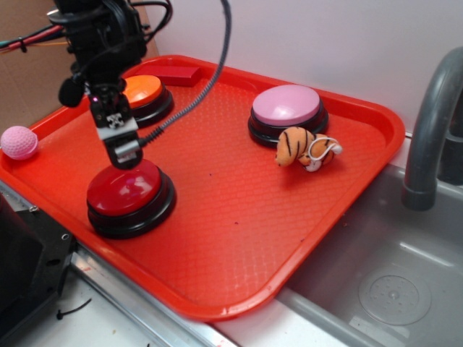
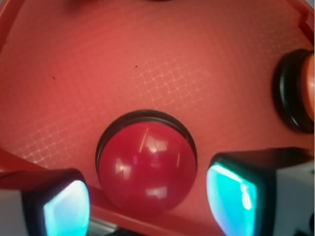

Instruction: Push the red button.

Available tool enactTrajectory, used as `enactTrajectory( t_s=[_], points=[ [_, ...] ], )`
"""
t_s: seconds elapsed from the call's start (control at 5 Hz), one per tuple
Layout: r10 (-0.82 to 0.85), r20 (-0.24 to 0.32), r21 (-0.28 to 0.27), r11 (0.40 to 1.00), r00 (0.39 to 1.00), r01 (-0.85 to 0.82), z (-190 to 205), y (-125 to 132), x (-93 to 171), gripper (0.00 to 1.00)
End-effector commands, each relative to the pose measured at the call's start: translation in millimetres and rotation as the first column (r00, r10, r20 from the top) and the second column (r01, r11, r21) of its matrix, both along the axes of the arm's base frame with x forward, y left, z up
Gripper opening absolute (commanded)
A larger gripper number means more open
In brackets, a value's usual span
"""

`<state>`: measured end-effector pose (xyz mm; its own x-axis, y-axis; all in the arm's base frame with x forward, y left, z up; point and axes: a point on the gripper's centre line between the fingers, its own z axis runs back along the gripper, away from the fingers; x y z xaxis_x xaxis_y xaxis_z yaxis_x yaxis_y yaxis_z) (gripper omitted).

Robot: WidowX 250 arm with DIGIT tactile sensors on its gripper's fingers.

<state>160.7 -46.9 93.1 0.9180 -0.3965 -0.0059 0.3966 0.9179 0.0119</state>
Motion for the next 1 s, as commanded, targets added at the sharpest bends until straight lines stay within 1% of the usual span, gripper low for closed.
enactTrajectory(
  t_s=[0.0, 0.2, 0.4, 0.6, 0.8],
  points=[
    [-0.031, 0.011, -0.005, 0.999, 0.999, 0.031, -34.9, 0.1, -3.1, 1.00],
    [-0.049, 0.023, -0.019, 0.999, 0.999, 0.049, -42.2, -3.4, -0.8, 1.00],
    [-0.053, 0.008, -0.031, 0.998, 0.999, 0.053, -48.8, -3.2, -0.5, 1.00],
    [-0.047, -0.001, -0.030, 0.998, 0.999, 0.047, -45.1, -1.5, -0.2, 1.00],
    [0.002, -0.010, -0.032, 0.999, 1.000, -0.002, -32.5, 3.9, -3.3, 1.00]
  ],
)
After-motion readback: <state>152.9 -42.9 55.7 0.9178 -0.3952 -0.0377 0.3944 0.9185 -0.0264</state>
